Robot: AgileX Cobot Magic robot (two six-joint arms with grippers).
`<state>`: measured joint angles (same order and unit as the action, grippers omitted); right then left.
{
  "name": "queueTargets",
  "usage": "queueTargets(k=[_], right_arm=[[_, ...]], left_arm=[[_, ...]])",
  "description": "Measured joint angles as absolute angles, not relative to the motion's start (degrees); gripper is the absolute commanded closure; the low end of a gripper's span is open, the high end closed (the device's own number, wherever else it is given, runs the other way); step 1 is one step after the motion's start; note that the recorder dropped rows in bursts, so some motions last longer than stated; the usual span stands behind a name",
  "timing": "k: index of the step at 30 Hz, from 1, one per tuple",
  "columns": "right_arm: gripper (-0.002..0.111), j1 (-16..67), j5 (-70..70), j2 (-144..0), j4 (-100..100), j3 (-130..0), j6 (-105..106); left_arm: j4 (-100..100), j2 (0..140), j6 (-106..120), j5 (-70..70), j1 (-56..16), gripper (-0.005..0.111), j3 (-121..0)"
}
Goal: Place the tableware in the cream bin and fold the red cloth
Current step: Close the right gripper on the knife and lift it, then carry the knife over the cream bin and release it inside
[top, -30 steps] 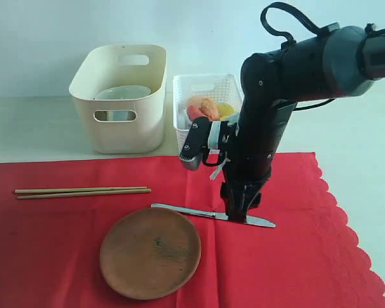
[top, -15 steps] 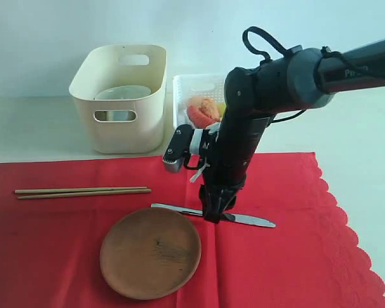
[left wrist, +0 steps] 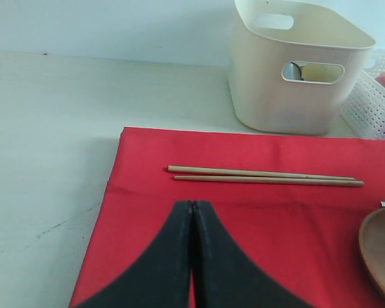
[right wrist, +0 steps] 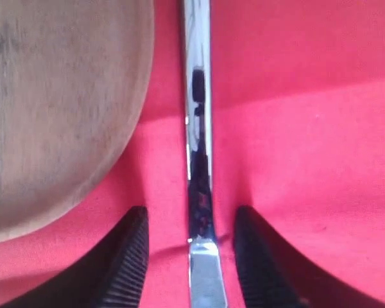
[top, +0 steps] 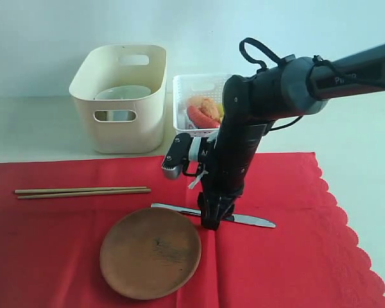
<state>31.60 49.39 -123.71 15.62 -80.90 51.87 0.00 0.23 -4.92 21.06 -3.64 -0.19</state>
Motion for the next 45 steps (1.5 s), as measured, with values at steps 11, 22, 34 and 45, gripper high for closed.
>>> queueTargets(k=[11,22,34,45], right_arm=[[0.108,31.56,46.62,-124.22,12.3,-81.39,47.15],[0.108,31.56,46.35,-123.64,11.83,-81.39,46.23],[0.108,31.56,46.74,-110.92,14.47,-80.95,45.87],[0.108,31.56,37.98,-100.28,31.89,-80.95,50.57]], left_arm=[[0.0,0.23,-4.92,21.06,-3.64,0.107,-0.19],[0.0,0.23,-4.92,21.06,-3.64,0.107,-0.19],[0.0,0.23,-4.92,21.06,-3.64,0.107,-0.19],[0.0,0.23,-4.92,21.06,-3.64,0.107,-0.19]])
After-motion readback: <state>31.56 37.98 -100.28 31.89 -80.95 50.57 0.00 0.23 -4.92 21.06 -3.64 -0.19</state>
